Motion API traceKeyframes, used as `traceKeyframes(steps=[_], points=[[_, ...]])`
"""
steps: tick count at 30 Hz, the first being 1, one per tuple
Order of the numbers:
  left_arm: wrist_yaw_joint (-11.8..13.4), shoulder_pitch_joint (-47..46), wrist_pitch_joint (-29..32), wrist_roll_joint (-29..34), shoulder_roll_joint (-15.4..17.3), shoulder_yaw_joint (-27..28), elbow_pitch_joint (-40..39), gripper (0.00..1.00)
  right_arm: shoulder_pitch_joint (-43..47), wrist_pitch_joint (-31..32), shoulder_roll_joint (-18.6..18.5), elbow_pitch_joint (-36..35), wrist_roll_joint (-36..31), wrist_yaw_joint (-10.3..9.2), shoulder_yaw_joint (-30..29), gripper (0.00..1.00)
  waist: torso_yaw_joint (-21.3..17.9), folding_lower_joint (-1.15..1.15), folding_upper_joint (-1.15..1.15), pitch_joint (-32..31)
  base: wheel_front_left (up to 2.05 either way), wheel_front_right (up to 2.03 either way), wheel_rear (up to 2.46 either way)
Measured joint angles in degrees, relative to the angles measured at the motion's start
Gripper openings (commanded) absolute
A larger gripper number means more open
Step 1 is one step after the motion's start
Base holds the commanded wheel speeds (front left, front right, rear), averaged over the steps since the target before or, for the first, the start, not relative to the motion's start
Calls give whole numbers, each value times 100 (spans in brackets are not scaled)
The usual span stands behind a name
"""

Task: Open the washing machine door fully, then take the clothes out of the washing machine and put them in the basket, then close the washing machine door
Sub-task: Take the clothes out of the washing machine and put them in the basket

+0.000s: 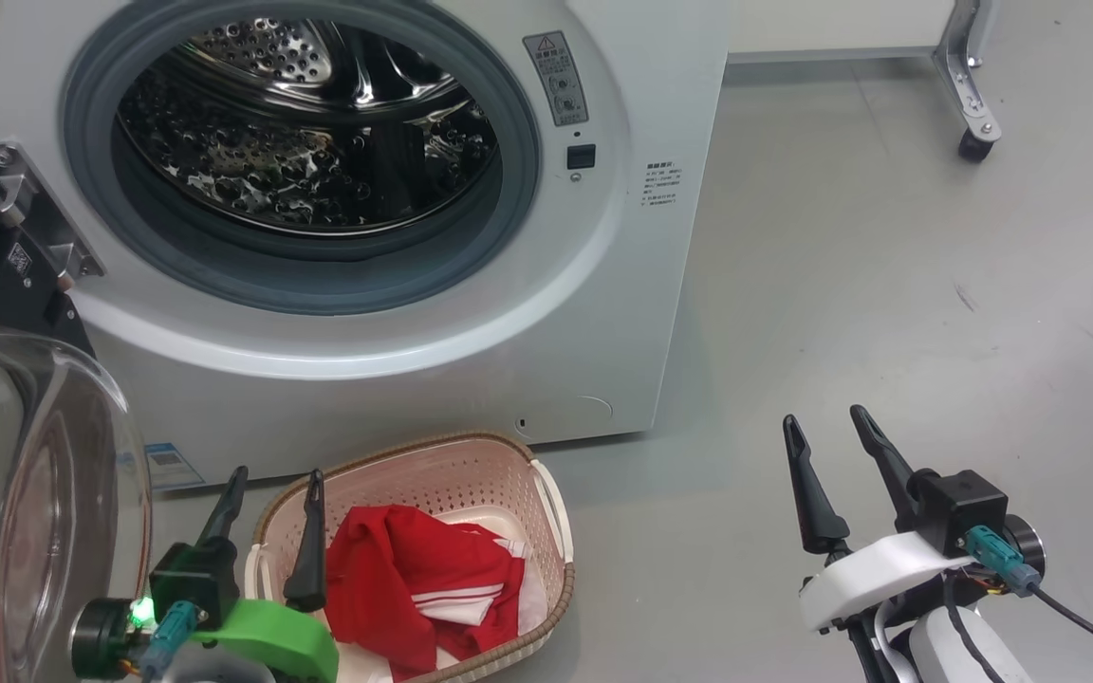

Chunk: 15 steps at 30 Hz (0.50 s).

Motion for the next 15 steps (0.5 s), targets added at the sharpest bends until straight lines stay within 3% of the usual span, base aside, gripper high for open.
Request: traceKeyframes(steps=[15], points=[[191,526,26,-20,9,-67,-526,100,210,0,11,-53,0,-4,-49,100,71,0,0,-172,0,0,0]])
